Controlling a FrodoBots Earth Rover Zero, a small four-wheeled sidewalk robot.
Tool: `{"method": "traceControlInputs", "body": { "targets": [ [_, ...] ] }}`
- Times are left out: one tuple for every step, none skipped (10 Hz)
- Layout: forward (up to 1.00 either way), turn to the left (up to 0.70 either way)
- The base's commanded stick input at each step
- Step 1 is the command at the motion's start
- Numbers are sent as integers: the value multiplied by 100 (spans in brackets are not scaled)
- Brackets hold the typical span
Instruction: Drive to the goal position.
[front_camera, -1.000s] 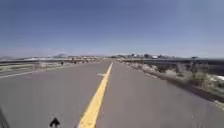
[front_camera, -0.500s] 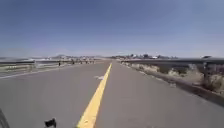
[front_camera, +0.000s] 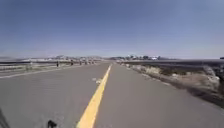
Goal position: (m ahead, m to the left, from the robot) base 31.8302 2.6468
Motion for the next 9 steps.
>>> {"method": "traceControlInputs", "body": {
  "targets": [
    [85, 0],
    [85, 0],
    [85, 0],
    [85, 0],
    [85, 0],
    [85, 0],
    [85, 0],
    [85, 0],
    [85, 0]
  ]
}}
